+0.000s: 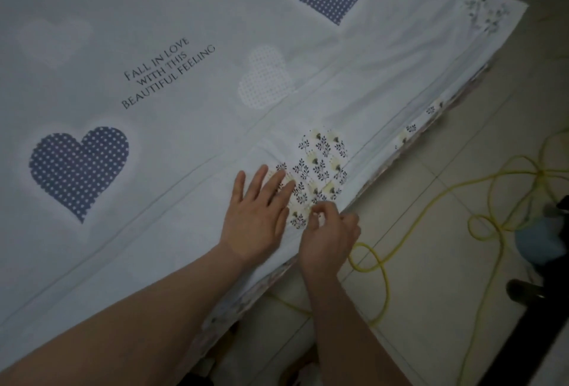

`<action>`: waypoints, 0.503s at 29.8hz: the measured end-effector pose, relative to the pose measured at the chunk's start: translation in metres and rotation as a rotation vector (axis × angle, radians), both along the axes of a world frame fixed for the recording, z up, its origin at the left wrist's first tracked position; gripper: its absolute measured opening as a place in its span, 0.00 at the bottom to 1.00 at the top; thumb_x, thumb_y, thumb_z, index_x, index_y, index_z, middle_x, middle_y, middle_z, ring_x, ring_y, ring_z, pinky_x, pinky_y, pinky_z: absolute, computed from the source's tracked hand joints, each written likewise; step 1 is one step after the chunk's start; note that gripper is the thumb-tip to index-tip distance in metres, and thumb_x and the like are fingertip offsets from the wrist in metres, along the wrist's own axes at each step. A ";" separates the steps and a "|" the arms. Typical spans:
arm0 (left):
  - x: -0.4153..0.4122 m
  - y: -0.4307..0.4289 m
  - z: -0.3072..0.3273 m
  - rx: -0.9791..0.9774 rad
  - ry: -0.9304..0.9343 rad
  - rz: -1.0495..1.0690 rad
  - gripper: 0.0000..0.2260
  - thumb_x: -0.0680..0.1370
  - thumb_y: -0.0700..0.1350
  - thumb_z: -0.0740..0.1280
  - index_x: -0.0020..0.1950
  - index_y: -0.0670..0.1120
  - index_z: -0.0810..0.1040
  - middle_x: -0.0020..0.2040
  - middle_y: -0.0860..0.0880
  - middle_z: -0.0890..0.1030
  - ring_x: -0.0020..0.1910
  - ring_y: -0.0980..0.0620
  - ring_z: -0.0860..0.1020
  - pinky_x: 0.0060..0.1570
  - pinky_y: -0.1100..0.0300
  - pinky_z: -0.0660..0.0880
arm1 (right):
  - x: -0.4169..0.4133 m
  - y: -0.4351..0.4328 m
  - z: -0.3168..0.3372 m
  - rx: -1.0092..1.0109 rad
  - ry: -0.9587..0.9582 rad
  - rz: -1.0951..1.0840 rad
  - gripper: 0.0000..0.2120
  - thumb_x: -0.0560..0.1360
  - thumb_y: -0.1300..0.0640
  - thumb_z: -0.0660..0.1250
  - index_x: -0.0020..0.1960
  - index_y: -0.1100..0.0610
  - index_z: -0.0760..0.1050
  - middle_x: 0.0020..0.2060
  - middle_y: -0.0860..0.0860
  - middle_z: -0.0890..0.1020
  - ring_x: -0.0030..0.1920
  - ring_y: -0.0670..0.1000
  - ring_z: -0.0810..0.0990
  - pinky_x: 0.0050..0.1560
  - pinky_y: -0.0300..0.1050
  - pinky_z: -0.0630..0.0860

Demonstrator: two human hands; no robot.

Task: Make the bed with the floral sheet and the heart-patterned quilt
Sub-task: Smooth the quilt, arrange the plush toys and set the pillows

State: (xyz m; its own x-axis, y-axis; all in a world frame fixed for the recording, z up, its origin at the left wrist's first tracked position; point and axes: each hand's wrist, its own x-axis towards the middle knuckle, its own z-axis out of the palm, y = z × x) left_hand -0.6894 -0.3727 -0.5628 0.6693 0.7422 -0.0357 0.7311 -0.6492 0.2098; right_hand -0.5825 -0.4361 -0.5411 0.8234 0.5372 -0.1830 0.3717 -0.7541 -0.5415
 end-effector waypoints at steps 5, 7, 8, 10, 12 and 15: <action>0.050 0.038 0.019 0.044 -0.146 -0.057 0.21 0.84 0.49 0.54 0.76 0.45 0.68 0.75 0.43 0.68 0.76 0.40 0.61 0.75 0.42 0.56 | 0.068 0.050 0.025 0.232 0.151 -0.276 0.25 0.76 0.49 0.69 0.69 0.57 0.67 0.65 0.60 0.71 0.62 0.62 0.73 0.60 0.49 0.69; 0.084 0.059 0.015 0.035 -0.103 -0.121 0.22 0.84 0.51 0.52 0.77 0.46 0.65 0.77 0.44 0.65 0.77 0.41 0.59 0.75 0.43 0.55 | 0.098 0.081 0.029 0.260 0.287 -0.339 0.26 0.77 0.53 0.69 0.70 0.60 0.64 0.66 0.61 0.73 0.63 0.60 0.75 0.56 0.39 0.66; 0.099 0.066 0.010 0.017 -0.074 -0.137 0.23 0.84 0.52 0.51 0.78 0.47 0.64 0.77 0.45 0.64 0.77 0.41 0.59 0.75 0.43 0.54 | 0.114 0.088 0.028 0.262 0.305 -0.331 0.23 0.77 0.56 0.69 0.68 0.61 0.65 0.65 0.60 0.75 0.62 0.59 0.76 0.52 0.35 0.65; 0.119 0.069 0.000 -0.023 0.025 -0.204 0.25 0.83 0.54 0.46 0.79 0.50 0.61 0.79 0.47 0.61 0.78 0.42 0.56 0.76 0.44 0.51 | 0.139 0.082 0.024 0.218 0.261 -0.367 0.18 0.77 0.62 0.67 0.65 0.58 0.69 0.62 0.57 0.78 0.60 0.58 0.78 0.53 0.36 0.65; 0.132 0.058 -0.010 -0.005 0.123 -0.310 0.26 0.82 0.56 0.42 0.80 0.53 0.57 0.80 0.49 0.57 0.79 0.43 0.52 0.77 0.44 0.48 | 0.153 0.057 0.011 0.124 0.216 -0.409 0.15 0.76 0.63 0.67 0.62 0.56 0.70 0.56 0.57 0.81 0.57 0.60 0.79 0.56 0.43 0.69; 0.145 0.047 -0.009 0.042 0.057 -0.318 0.23 0.83 0.57 0.49 0.76 0.55 0.66 0.77 0.49 0.65 0.75 0.39 0.62 0.72 0.43 0.60 | 0.164 0.042 -0.003 0.115 0.132 -0.287 0.17 0.75 0.65 0.68 0.61 0.56 0.69 0.54 0.60 0.80 0.56 0.61 0.77 0.57 0.47 0.68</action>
